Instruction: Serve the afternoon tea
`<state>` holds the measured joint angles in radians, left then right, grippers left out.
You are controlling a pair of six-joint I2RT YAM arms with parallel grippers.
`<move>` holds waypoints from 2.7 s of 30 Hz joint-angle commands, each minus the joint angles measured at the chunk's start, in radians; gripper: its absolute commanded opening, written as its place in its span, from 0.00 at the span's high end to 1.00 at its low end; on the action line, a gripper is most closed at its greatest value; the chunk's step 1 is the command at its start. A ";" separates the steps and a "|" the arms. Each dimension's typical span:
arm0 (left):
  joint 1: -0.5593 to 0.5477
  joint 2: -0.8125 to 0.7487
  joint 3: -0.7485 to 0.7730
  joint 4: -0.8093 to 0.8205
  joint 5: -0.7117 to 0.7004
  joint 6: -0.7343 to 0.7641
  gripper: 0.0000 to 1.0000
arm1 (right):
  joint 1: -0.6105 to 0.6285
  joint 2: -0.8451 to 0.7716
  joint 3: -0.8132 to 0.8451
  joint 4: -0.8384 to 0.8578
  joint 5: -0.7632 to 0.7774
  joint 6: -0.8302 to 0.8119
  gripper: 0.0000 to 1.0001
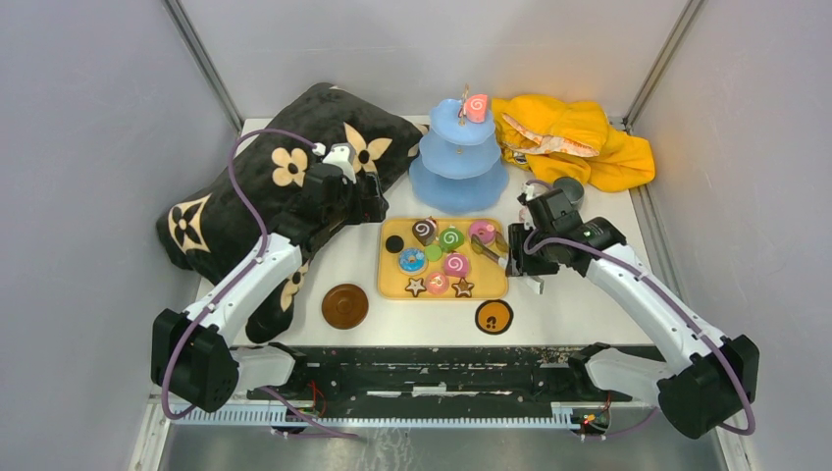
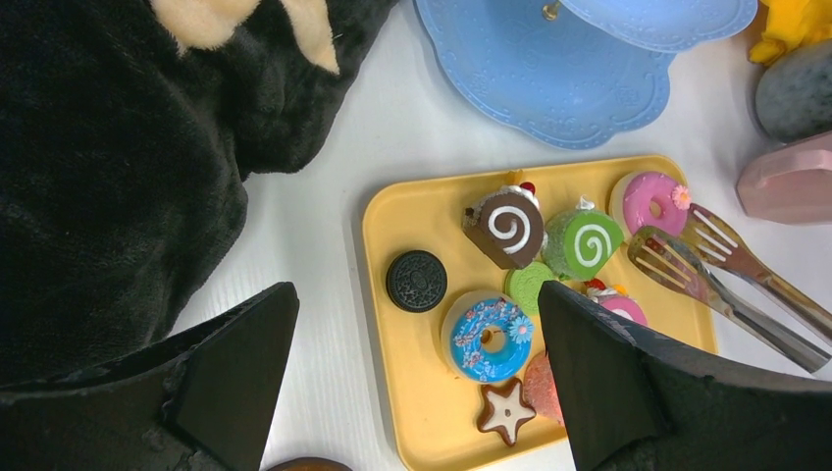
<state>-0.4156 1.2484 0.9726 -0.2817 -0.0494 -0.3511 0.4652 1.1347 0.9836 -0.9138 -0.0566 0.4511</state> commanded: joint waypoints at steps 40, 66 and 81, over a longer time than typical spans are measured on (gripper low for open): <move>0.004 0.013 0.032 0.040 -0.029 -0.018 0.01 | 0.035 -0.073 0.300 -0.192 0.007 -0.077 0.99; 0.005 0.005 0.028 0.034 -0.053 -0.010 0.01 | 0.035 0.152 0.714 0.028 0.000 -0.053 0.99; 0.009 0.010 0.033 0.030 -0.067 0.006 0.01 | 0.058 0.334 0.824 0.103 0.052 0.077 0.99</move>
<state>-0.4133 1.2568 0.9676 -0.2825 -0.1028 -0.3508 0.5159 1.4590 1.7351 -0.9234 -0.0433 0.4709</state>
